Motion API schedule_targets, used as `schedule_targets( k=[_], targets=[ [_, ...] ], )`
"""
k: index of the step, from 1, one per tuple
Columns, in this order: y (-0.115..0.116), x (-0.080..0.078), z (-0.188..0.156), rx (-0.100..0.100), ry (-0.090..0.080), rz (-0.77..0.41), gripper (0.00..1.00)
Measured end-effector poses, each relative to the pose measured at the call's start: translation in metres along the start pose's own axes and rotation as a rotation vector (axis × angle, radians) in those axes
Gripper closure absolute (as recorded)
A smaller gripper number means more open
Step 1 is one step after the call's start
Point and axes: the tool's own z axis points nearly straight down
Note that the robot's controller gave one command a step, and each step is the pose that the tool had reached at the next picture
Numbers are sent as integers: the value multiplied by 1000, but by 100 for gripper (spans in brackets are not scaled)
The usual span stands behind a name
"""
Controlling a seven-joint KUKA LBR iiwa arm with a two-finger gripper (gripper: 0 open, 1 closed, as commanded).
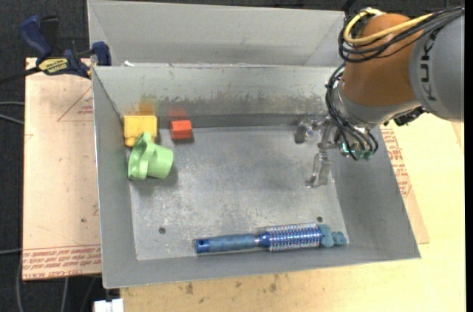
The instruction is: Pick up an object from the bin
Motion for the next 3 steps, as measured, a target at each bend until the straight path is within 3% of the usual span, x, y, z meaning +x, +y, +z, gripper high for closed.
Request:
schedule_targets(
  k=[1, 2, 3],
  targets=[
    [-6, 65, 54, 0, 1, -49, 0],
    [11, 104, 15, 1, -6, -132, 0],
    [47, 104, 79, 1, -23, -158, 0]
  ],
)
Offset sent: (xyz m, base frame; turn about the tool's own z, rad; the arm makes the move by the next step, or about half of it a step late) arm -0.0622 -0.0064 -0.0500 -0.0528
